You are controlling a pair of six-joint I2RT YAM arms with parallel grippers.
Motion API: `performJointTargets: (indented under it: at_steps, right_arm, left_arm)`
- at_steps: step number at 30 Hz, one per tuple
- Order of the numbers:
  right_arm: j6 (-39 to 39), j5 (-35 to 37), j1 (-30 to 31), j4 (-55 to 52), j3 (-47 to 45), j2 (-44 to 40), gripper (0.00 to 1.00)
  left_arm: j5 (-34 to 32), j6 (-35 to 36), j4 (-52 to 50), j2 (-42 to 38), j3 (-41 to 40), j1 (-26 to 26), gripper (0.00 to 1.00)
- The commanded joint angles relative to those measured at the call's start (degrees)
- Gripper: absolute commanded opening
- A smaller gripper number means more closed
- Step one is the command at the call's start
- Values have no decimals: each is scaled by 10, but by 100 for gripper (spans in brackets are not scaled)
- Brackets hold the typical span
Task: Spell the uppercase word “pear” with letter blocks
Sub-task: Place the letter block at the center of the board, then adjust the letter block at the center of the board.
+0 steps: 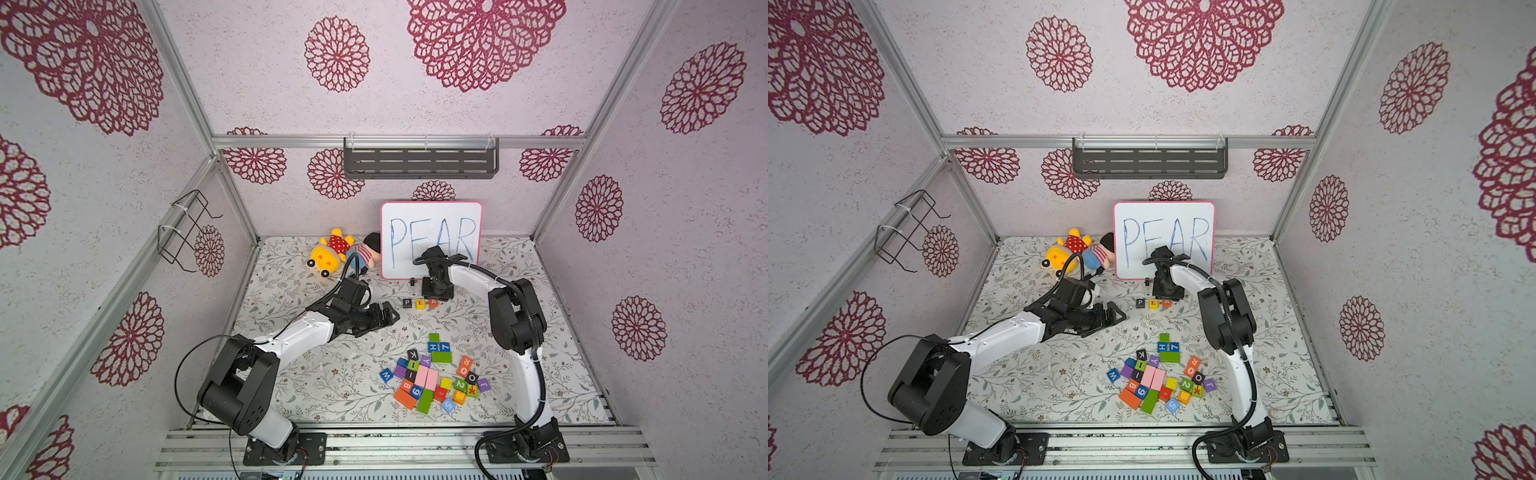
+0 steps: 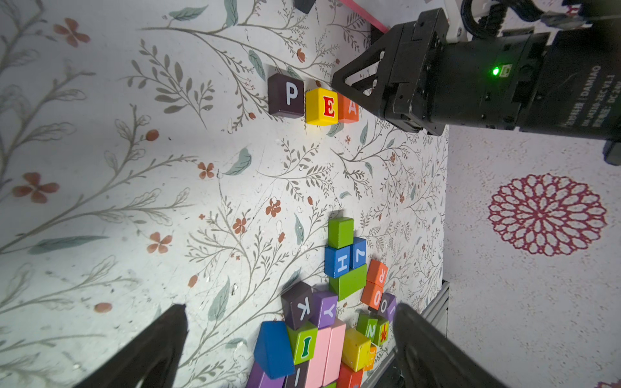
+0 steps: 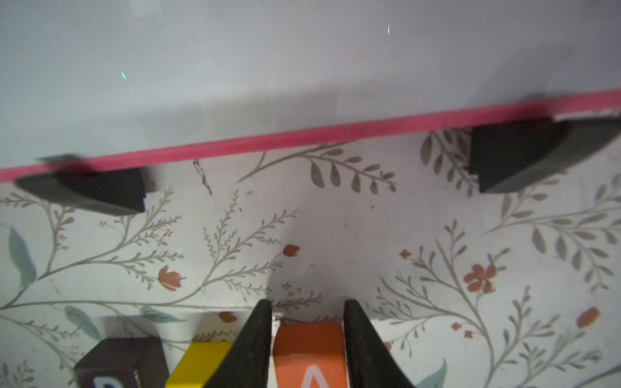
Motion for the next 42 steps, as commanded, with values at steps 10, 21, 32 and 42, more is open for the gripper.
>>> performJointTargets:
  at_steps: [10, 21, 32, 42]
  right_arm:
    - [-9, 9, -2, -63, 84, -8, 53]
    - [14, 58, 3, -81, -230, -294, 54]
    - [71, 31, 31, -35, -504, -491, 57]
    - [73, 34, 67, 9, -533, -474, 66]
  left_arm:
    - [-5, 15, -7, -14, 11, 5, 98]
    - [-14, 26, -72, -43, 18, -37, 98]
    - [-14, 19, -66, -55, -15, -100, 98]
    - [-23, 13, -60, -57, -29, -110, 98]
